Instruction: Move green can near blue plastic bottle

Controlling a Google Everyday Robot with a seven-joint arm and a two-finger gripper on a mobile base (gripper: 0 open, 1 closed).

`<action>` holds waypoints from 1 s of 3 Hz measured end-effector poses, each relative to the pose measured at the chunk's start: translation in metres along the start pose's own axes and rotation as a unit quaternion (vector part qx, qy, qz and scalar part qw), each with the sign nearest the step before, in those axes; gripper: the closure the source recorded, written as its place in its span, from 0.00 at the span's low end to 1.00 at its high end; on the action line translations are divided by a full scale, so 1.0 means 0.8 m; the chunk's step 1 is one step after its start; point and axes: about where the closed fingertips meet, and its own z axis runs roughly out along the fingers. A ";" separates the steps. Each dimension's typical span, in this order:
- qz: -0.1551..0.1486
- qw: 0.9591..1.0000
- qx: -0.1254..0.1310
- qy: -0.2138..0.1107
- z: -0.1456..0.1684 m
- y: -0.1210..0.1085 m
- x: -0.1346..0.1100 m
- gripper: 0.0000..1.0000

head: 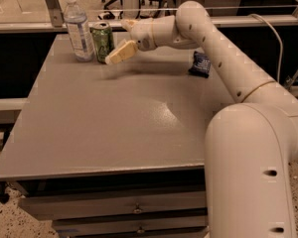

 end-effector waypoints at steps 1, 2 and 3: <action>-0.010 1.000 0.019 -0.015 -0.052 0.007 -0.001 0.00; -0.033 0.997 0.055 -0.034 -0.140 0.015 -0.007 0.00; -0.033 0.997 0.067 -0.031 -0.160 0.011 0.002 0.00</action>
Offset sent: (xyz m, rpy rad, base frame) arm -0.0675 -0.2052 0.0619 0.1045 -0.2119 -0.1664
